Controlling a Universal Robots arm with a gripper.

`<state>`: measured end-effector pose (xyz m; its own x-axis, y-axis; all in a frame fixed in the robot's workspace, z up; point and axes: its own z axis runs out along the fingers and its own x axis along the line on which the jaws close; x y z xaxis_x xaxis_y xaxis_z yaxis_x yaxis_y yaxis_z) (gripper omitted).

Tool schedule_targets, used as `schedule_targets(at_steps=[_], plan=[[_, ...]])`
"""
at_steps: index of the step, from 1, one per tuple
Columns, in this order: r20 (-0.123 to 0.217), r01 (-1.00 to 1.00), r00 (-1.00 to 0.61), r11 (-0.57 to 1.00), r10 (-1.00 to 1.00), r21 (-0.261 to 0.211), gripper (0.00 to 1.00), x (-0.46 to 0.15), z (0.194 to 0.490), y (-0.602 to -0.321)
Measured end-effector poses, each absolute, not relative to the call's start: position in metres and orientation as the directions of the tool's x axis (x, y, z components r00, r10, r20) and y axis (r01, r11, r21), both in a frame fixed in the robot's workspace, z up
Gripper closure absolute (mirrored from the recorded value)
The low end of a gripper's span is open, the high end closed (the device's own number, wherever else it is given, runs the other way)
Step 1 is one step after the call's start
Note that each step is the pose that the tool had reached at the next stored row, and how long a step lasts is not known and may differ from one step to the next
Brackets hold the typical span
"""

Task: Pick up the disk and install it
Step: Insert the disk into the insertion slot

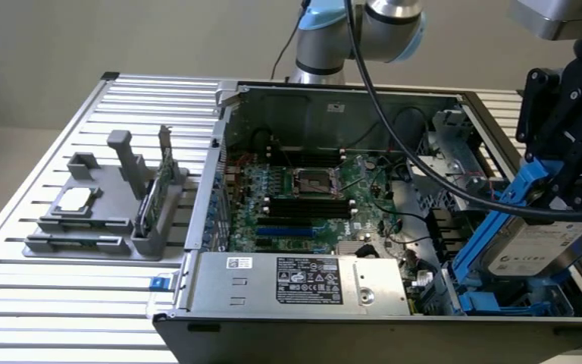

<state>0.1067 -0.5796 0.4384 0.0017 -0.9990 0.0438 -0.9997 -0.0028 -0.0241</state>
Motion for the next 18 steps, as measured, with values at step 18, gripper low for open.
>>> schedule_targets(at_steps=[18], plan=[[0.020,-1.000,0.002,-0.002,-1.000,-0.024,0.67,0.1067,0.4292,-0.5858]])
